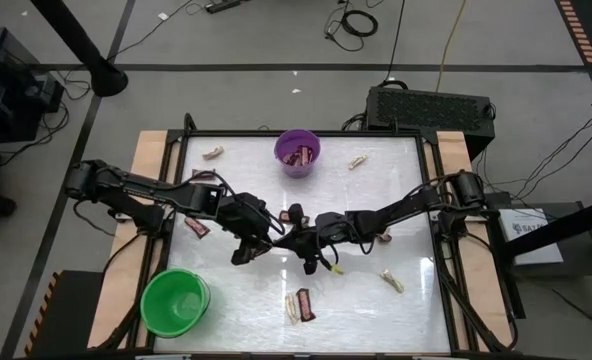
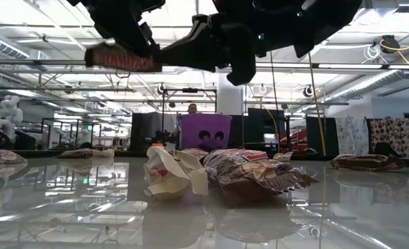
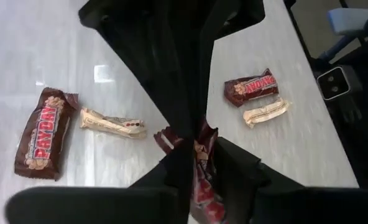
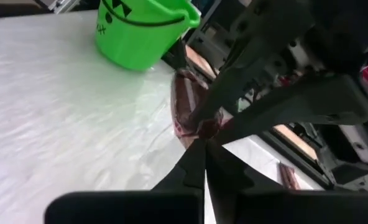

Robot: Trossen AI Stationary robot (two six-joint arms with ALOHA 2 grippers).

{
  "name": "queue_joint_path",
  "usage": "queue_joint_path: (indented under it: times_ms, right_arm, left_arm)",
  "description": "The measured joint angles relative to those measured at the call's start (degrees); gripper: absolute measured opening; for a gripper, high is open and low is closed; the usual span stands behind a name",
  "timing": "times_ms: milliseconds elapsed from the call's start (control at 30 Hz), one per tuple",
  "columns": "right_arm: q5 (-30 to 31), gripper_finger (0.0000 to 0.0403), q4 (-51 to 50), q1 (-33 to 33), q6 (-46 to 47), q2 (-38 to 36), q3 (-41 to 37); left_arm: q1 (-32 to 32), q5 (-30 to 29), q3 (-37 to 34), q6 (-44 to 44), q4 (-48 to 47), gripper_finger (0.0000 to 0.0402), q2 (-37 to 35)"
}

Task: Sort candy by brand, put in halloween buckets
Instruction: Put the brown chocolate into the purple bucket

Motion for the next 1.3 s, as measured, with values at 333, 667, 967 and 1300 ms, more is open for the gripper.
queue_joint_path:
  times_ms: [333, 667, 967, 1300]
  right_arm:
    - [0.83, 0.0000, -11.71, -3.88, 2.31, -6.18, -0.02]
    - [8.41, 0.0000, -17.29, -17.50, 8.44, -15.33, 0.00]
    - [8.09, 0.0000, -17.68, -30.99, 13.59, -13.63, -0.02]
    - [7.64, 0.0000, -17.98, -35.30, 15.19, -9.79, 0.02]
  left_arm:
    - [1.71, -13.02, 0.02, 1.08, -12.28, 0.0192, -4.35]
    - [0.33, -16.18, -1.17, -6.66, -21.52, 0.0202, -11.14]
    - [-1.58, -23.81, -2.14, -8.12, -22.52, 0.0203, -12.33]
    - [-1.84, -27.31, -2.14, -8.11, -23.41, 0.0203, -12.33]
